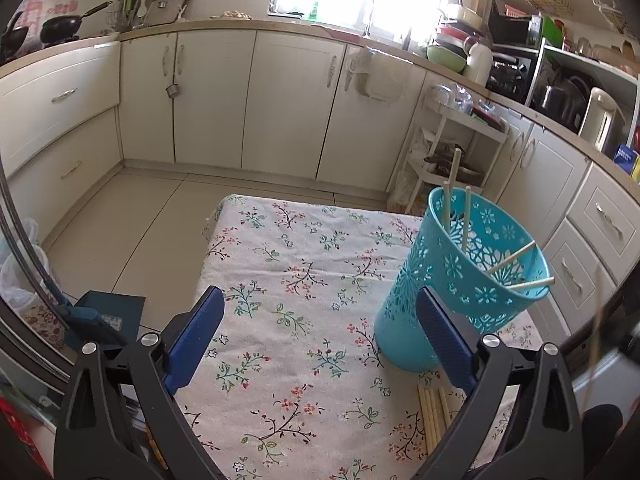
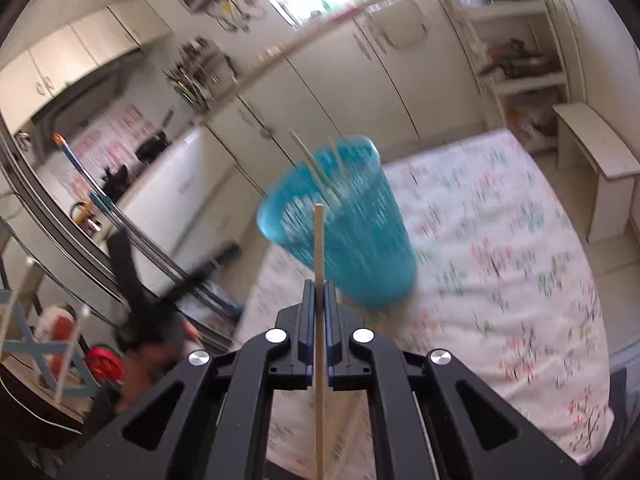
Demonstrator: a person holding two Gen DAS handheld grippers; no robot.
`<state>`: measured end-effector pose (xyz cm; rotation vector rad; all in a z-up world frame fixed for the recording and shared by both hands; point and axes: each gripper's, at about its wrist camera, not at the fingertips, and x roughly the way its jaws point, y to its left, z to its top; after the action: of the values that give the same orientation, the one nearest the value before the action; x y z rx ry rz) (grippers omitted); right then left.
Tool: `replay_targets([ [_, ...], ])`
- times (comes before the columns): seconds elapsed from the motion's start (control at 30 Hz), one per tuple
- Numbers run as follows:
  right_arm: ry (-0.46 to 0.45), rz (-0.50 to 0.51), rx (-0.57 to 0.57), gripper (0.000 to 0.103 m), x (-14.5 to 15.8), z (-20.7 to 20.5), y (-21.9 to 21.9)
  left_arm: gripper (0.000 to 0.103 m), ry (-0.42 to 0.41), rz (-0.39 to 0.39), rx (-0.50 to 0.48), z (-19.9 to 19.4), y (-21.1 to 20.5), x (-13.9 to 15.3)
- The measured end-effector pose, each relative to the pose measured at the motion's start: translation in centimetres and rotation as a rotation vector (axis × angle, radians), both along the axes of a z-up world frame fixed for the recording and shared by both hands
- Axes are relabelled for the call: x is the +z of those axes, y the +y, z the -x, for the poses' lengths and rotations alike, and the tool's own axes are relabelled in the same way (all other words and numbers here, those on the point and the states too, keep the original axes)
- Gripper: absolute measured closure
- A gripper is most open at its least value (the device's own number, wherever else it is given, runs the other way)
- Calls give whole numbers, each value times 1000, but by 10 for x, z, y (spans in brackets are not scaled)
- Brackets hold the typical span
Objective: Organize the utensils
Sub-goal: 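Lower the chopstick into the teal cup and open the right tool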
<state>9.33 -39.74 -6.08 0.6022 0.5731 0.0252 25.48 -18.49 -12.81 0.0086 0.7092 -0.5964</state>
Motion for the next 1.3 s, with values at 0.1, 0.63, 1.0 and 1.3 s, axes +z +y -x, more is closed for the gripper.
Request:
replay_targets([
  [0.1, -97, 54, -18, 98, 34, -20, 5, 9, 0, -16, -10, 2, -4, -3],
  [0.63, -163, 306, -297, 98, 4, -102, 19, 7, -48, -59, -34, 11, -13, 2],
  [1.0, -127, 383, -223, 70, -14, -28, 55, 7, -68, -70, -35, 16, -12, 5],
  [1.3, 134, 334, -192, 67, -97, 12, 61, 7, -86, -102, -34, 24, -13, 2],
])
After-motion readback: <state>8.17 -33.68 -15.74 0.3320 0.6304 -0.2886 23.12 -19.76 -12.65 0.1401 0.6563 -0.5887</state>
